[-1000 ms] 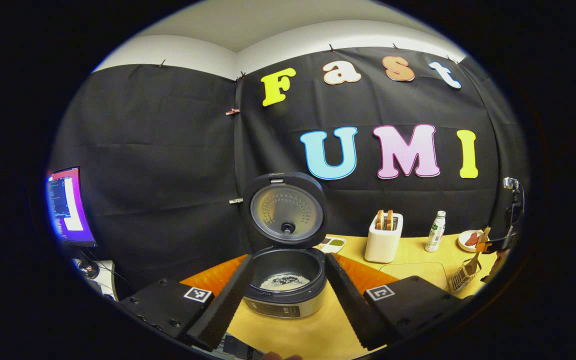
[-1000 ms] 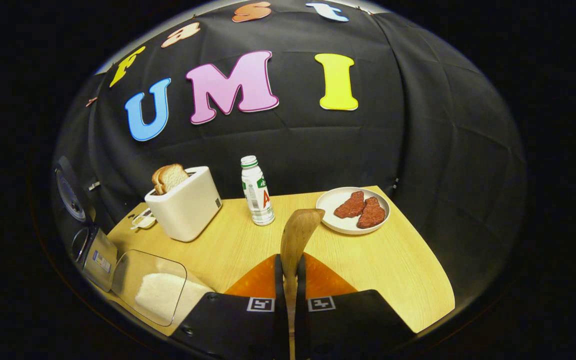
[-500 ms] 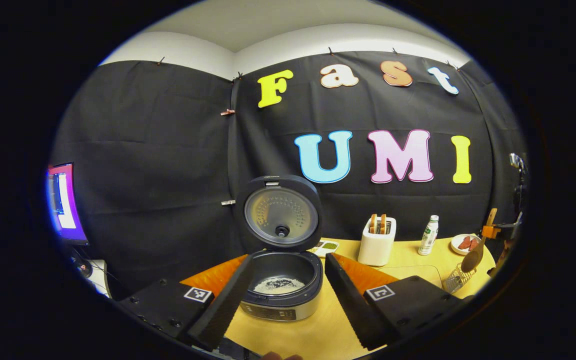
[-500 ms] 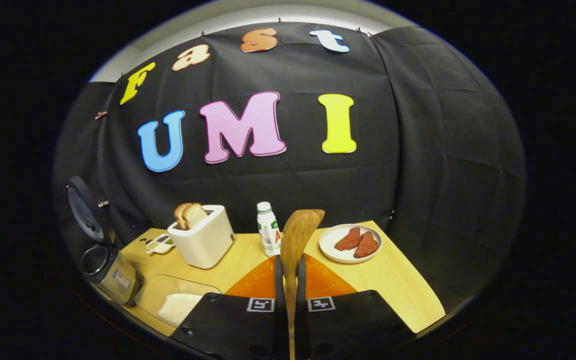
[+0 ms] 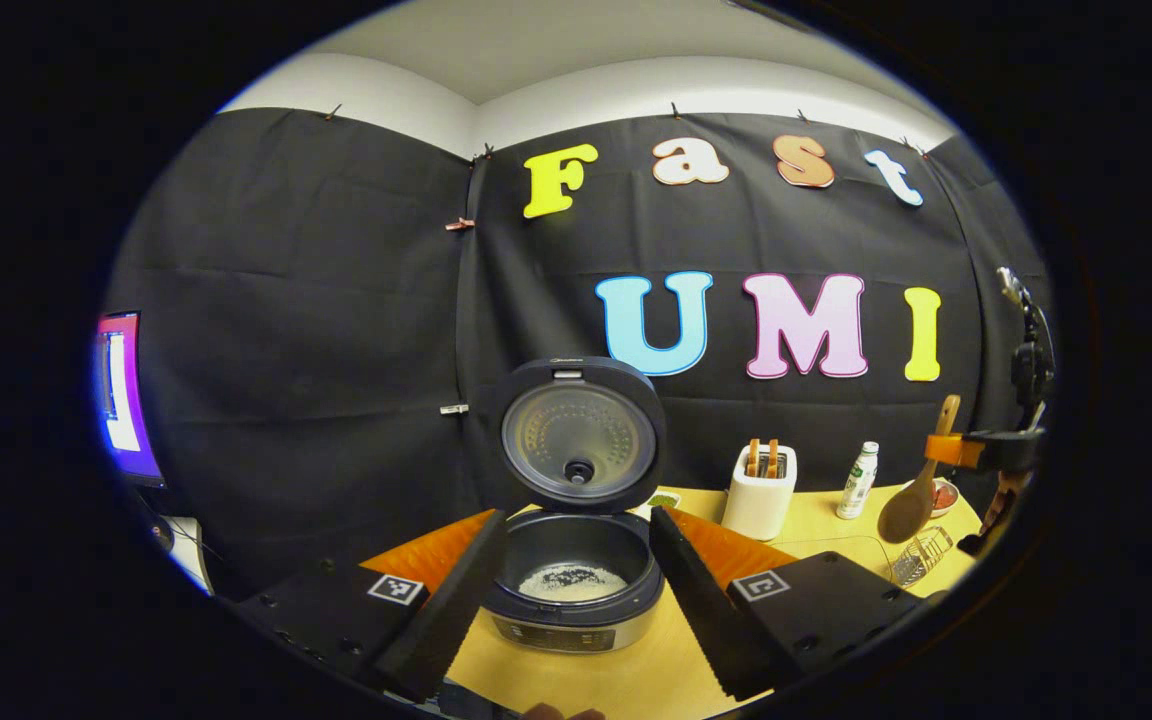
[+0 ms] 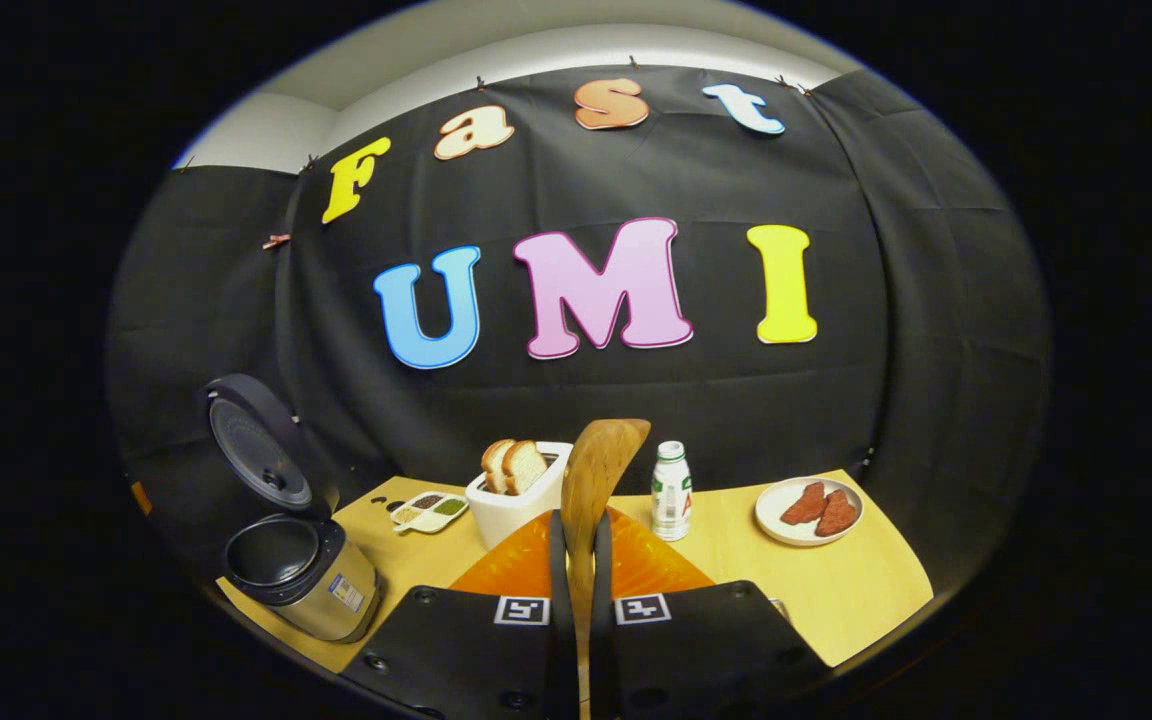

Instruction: Close the left gripper, press the button to open the rice cooker; take a wooden spoon from the chopstick holder with the right hand, scoop a spoonful of rice and pour it into the rice cooker, then put the wooden spoon back into the chopstick holder.

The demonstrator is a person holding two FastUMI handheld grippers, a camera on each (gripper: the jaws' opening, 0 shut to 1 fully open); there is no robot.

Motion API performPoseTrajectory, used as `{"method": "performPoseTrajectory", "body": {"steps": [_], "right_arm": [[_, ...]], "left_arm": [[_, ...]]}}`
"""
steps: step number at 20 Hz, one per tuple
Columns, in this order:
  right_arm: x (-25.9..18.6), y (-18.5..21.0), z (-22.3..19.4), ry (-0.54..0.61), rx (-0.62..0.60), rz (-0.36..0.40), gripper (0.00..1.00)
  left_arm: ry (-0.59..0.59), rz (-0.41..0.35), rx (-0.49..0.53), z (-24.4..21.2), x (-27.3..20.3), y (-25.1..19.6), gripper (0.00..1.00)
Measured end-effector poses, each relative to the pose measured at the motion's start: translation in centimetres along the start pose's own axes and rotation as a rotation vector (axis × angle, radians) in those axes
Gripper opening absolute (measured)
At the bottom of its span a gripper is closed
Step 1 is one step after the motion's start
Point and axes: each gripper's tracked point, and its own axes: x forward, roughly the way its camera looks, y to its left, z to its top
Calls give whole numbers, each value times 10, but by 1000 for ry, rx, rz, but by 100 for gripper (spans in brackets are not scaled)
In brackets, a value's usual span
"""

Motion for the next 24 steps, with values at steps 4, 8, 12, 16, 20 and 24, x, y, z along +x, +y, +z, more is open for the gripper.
{"method": "performPoseTrajectory", "body": {"steps": [4, 8, 12, 16, 20, 24], "right_arm": [[13, 27, -37, 50, -5, -16, 9], [26, 40, -77, 101, -20, -56, 9], [34, 44, -117, 144, -47, -114, 9], [34, 52, -136, 165, -33, -164, 9], [24, 72, -144, 190, 37, -177, 10], [12, 88, -146, 225, 133, -184, 10]], "left_arm": [[5, -25, 15, -1, 12, 21, 96], [12, -60, 16, -3, 29, 37, 96], [20, -91, 36, -8, 45, 53, 96], [28, -106, 34, -14, 60, 66, 96], [37, -122, 21, -21, 71, 71, 96], [29, -140, 26, -21, 74, 69, 96]]}}
